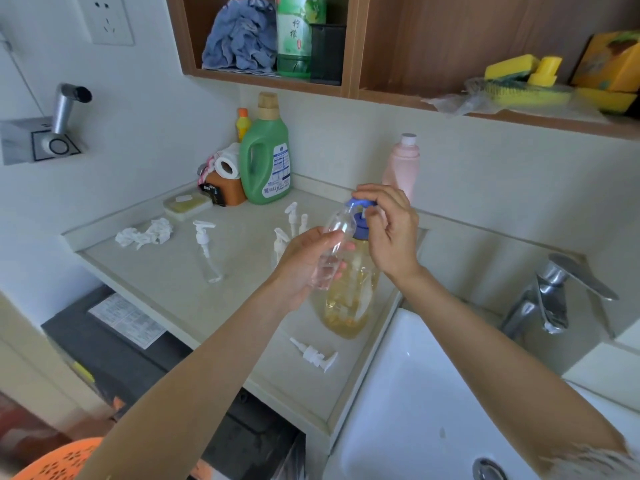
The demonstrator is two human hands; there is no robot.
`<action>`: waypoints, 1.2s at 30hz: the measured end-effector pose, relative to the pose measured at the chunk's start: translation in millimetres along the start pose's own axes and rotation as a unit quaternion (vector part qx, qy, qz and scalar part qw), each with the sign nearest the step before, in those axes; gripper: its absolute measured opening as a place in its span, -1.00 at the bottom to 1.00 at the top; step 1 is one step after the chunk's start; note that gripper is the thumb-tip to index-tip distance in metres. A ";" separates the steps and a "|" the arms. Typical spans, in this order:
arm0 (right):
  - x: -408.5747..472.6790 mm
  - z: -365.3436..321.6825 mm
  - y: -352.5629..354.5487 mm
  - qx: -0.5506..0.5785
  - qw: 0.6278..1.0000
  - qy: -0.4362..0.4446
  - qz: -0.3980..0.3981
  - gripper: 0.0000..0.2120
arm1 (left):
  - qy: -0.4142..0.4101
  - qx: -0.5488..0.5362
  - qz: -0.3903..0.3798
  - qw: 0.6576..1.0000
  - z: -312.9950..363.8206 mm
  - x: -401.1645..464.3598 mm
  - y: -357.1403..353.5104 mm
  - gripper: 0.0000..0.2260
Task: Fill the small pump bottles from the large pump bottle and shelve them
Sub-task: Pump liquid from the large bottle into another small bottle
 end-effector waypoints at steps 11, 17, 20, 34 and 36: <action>-12.4 10.1 -8.6 0.037 0.999 -0.007 0.029 -0.69 | 0.024 0.010 0.009 1.000 -8.9 3.1 7.0 -0.91; -13.1 9.3 -14.3 0.008 1.000 -0.001 0.029 -0.71 | 0.035 0.018 0.009 0.999 -9.1 0.0 8.7 -0.90; -6.7 1.4 -11.0 -0.008 1.000 0.012 0.011 -0.71 | 0.031 0.018 0.003 0.999 -6.6 -1.3 8.6 -0.89; -9.1 -0.6 -1.3 0.026 1.000 -0.014 -0.004 -0.69 | 0.021 0.008 -0.026 0.999 -1.8 2.3 -0.9 -0.68; -13.7 3.2 -3.4 0.024 1.000 -0.015 -0.004 -0.68 | 0.027 0.009 -0.019 0.999 -6.6 3.1 3.1 -0.74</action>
Point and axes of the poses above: each hand's wrist, its own x-axis towards the middle knuckle, its own y-axis out of the back of the hand, z = x × y, the point moved 5 cm from there along x, towards the middle knuckle, and after that the axes turned 2 degrees about z, right-handed, at the moved point
